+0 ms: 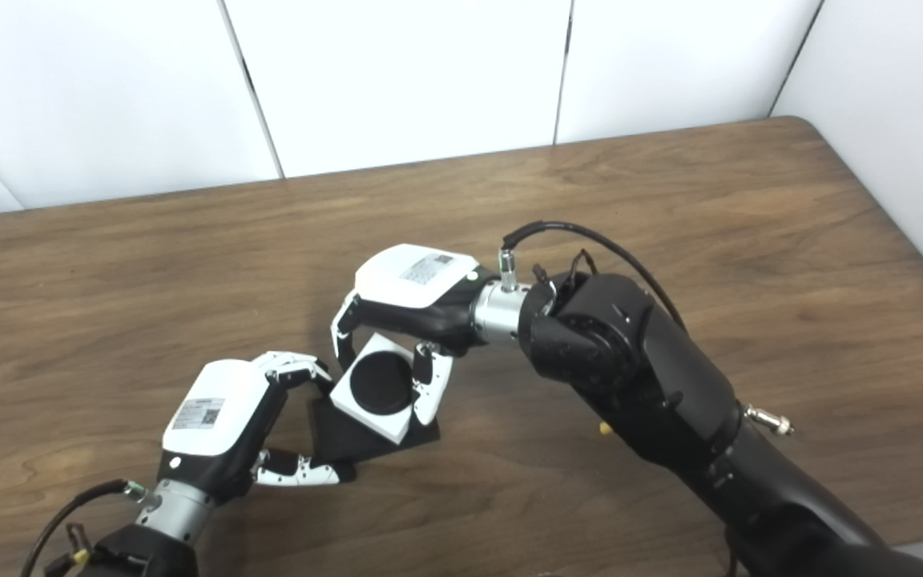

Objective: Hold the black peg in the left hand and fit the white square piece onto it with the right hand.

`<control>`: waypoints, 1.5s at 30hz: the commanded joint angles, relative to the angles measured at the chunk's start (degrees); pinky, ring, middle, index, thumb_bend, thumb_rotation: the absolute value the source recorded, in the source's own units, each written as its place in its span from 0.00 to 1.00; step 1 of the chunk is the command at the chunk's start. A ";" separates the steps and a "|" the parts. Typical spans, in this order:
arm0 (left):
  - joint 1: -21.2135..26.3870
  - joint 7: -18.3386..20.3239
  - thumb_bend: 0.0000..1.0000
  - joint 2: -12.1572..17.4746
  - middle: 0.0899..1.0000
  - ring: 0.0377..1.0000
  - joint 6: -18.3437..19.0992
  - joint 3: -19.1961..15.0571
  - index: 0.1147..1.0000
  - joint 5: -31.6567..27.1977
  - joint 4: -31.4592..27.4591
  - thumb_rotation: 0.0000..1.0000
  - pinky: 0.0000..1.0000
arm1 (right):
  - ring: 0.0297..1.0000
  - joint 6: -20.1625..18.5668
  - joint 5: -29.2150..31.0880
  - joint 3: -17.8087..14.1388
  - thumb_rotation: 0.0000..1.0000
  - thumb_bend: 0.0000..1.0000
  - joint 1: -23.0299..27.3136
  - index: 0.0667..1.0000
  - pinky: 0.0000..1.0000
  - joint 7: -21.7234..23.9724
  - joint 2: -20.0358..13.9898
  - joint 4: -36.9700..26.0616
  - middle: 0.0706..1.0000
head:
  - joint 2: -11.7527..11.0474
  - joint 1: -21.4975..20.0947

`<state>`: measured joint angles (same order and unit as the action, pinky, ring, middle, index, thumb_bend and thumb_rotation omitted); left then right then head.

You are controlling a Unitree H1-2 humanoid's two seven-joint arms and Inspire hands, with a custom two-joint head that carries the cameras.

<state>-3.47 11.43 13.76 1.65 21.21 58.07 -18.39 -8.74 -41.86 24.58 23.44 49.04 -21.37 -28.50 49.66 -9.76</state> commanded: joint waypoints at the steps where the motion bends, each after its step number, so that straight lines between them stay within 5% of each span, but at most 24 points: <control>1: -0.26 1.78 0.52 0.51 0.73 0.77 0.69 0.24 0.42 0.74 -0.16 0.05 0.71 | 0.84 1.42 -0.44 -0.49 0.13 0.52 1.58 0.45 0.83 -0.89 -0.88 -1.15 0.73 | 0.04 -0.01; 15: -0.35 1.37 0.52 -0.26 0.72 0.77 0.75 0.21 0.42 0.91 -0.23 0.05 0.71 | 0.83 2.76 -2.15 0.05 0.14 0.52 0.65 0.45 0.81 -2.04 -0.62 0.49 0.73 | 0.16 0.27; 17: -0.38 1.42 0.52 -0.30 0.72 0.77 0.78 0.21 0.42 0.96 -0.28 0.05 0.71 | 0.85 1.75 -3.15 0.39 0.25 0.87 1.10 0.65 0.83 -0.10 -0.87 0.35 0.76 | 0.16 0.27; 20: -0.43 1.08 0.52 -0.29 0.72 0.76 0.50 0.20 0.42 0.76 -0.20 0.05 0.70 | 0.89 -0.56 -4.29 0.35 0.38 0.99 1.80 0.77 0.85 3.19 -0.93 -0.13 0.81 | 0.22 0.20; 27: -0.53 0.97 0.52 -0.32 0.72 0.77 0.47 0.18 0.42 0.81 -0.11 0.05 0.70 | 0.93 -2.61 -4.63 -0.71 0.44 1.00 3.07 0.84 0.90 6.19 -0.52 -1.54 0.87 | 0.32 0.09; 45: -0.19 1.74 0.52 0.32 0.73 0.78 0.57 -0.02 0.42 0.74 0.17 0.05 0.73 | 0.93 -7.91 -1.96 -5.56 0.43 1.00 8.26 0.83 0.90 8.33 -1.10 -7.67 0.86 | 0.06 0.31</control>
<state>-3.54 11.67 13.33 1.76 21.05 58.28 -18.48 -15.74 -44.01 20.23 29.13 57.45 -21.74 -34.41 49.66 -9.40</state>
